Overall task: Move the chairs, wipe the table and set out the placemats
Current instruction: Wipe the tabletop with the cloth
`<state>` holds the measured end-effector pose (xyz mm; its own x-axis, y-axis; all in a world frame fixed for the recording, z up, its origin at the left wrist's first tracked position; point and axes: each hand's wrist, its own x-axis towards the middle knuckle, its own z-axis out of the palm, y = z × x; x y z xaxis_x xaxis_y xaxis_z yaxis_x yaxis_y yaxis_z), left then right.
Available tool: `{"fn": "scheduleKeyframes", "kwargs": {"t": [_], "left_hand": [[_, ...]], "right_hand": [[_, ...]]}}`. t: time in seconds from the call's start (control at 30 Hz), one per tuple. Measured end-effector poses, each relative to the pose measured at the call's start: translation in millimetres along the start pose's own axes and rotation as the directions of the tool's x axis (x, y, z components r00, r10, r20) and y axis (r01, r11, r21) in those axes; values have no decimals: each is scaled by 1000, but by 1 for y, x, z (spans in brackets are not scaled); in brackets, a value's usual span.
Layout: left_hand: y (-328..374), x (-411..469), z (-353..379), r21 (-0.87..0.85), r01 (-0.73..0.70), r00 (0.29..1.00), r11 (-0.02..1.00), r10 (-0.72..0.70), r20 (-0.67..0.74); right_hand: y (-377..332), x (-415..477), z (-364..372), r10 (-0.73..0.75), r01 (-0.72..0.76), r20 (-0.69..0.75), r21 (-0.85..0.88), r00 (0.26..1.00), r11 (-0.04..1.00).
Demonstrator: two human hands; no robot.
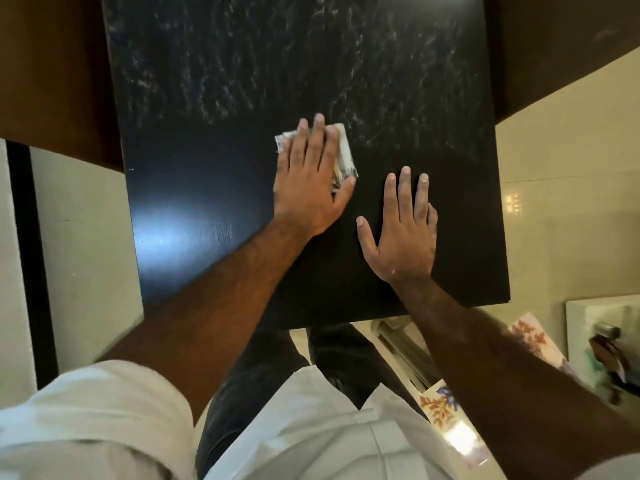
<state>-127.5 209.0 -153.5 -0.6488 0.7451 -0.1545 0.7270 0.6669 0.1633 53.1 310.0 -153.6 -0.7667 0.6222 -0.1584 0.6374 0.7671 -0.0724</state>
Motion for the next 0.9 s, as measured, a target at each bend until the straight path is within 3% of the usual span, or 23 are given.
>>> {"fn": "scheduleKeyframes", "kwargs": {"t": [0.17,0.33,0.5,0.73,0.9], "left_hand": [[-24,-32,6,23,-19,1000,1000,19,16],[-52,-18,0,43,115,993,992,-115,-4],[-19,37,-4,-7,184,982,983,-184,-48],[72,63,8,26,-98,995,995,99,-20],[64,49,14,51,-199,980,979,199,3]], "right_hand": [[-1,4,0,141,-141,3,44,990,989],[-1,6,1,146,-146,1,45,989,988],[1,7,0,140,-141,17,67,990,988],[4,6,4,129,-126,-23,92,991,988],[7,7,5,127,-124,-20,105,992,987]]}}
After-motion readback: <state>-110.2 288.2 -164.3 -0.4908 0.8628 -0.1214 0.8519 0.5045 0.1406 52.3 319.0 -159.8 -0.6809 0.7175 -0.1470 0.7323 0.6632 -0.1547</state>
